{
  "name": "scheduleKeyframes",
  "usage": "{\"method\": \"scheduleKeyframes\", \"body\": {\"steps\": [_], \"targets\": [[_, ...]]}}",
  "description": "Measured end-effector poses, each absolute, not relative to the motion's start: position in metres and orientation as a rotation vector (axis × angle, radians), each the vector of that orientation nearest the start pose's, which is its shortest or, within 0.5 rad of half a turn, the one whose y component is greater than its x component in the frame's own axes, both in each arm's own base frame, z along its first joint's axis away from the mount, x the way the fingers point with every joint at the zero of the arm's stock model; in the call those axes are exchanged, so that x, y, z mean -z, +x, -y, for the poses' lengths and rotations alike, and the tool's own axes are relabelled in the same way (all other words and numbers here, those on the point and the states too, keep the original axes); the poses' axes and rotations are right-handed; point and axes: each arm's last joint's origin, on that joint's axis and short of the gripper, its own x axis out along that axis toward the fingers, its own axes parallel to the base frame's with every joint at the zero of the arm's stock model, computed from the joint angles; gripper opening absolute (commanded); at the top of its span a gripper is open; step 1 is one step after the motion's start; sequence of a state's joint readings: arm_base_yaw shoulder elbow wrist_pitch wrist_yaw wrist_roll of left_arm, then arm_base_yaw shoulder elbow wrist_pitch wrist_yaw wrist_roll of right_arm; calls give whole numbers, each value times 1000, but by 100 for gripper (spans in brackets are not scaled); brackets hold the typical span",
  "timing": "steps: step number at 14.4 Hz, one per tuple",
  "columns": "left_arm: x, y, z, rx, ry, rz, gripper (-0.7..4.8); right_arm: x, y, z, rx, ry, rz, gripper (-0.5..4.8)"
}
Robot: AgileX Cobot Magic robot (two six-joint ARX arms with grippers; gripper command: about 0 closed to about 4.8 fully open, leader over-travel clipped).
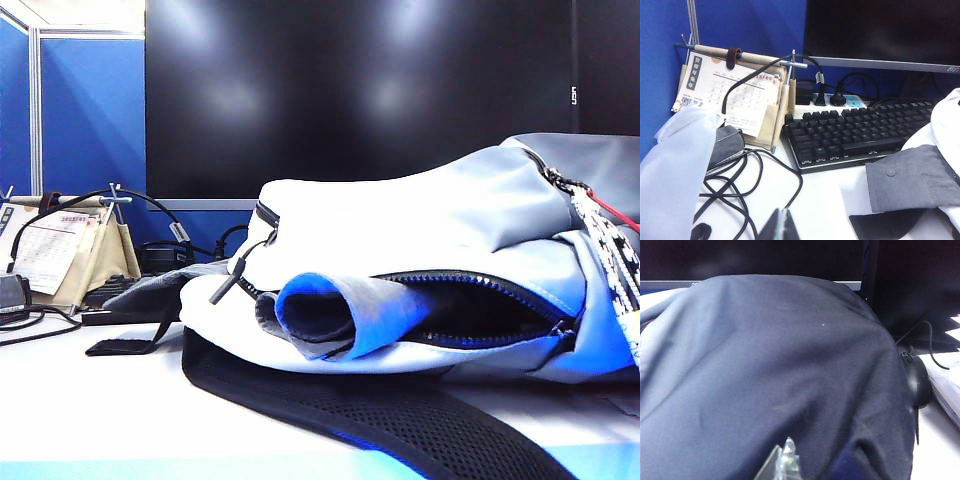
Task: Take the gray clothes out of the backpack.
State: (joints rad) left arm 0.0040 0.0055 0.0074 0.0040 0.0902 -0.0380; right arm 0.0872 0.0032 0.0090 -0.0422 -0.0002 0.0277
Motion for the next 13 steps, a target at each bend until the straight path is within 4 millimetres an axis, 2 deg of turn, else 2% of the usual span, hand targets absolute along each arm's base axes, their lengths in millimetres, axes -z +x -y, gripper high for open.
{"method": "scheduleKeyframes", "body": {"steps": [7, 8, 10, 11, 13], "targets": [[-169, 97, 2, 97, -77, 33, -4, -171, 97, -9, -116, 74, 51, -8], [-171, 97, 4, 138, -158, 43, -4, -175, 96, -12, -204, 186, 82, -8], [-182, 95, 8, 328, -411, 110, -1, -193, 91, -16, -420, 376, 214, -8], [-190, 93, 9, 406, -527, 154, -1, -205, 87, -16, -477, 433, 320, -8], [-201, 89, 9, 474, -738, 219, -1, -233, 76, -13, -469, 492, 493, -8]]}}
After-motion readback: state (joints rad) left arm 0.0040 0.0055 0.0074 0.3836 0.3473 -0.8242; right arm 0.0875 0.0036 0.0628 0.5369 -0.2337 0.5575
